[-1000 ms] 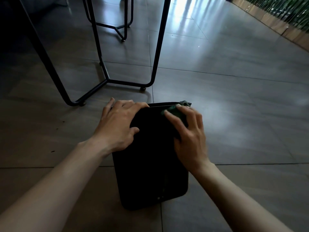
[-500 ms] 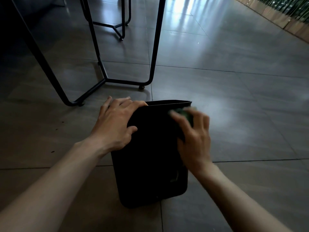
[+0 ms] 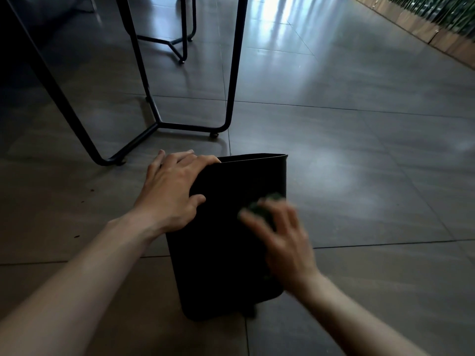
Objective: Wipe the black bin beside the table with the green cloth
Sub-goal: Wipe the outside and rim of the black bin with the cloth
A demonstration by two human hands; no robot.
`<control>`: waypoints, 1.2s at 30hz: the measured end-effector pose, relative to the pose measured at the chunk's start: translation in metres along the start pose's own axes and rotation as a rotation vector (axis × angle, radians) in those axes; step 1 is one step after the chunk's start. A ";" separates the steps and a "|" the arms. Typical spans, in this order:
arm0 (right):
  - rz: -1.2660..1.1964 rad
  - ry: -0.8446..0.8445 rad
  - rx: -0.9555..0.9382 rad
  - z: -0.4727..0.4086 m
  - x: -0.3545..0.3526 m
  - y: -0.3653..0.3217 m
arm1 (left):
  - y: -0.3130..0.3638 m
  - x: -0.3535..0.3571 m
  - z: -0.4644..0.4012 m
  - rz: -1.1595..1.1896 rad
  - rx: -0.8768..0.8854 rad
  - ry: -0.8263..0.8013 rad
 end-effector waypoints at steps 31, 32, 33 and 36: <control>0.023 -0.047 -0.228 0.016 0.020 -0.033 | 0.004 0.000 0.000 0.003 -0.008 -0.016; -0.018 0.028 -0.044 -0.016 0.005 -0.007 | 0.004 -0.001 -0.001 0.008 -0.009 -0.018; -0.055 0.095 0.134 -0.040 -0.008 0.018 | 0.005 0.000 -0.001 0.014 -0.010 -0.023; -0.035 0.143 0.253 -0.055 -0.011 0.023 | 0.002 -0.001 -0.002 0.010 -0.014 -0.026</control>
Point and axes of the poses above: each hand's wrist, its own z-axis away from the middle knuckle, its own x-axis out of the palm, y = z × x, the point moved 10 cm from there along -z, towards the middle knuckle, and after that the axes turned 5 degrees about x, right-handed, at the moved point
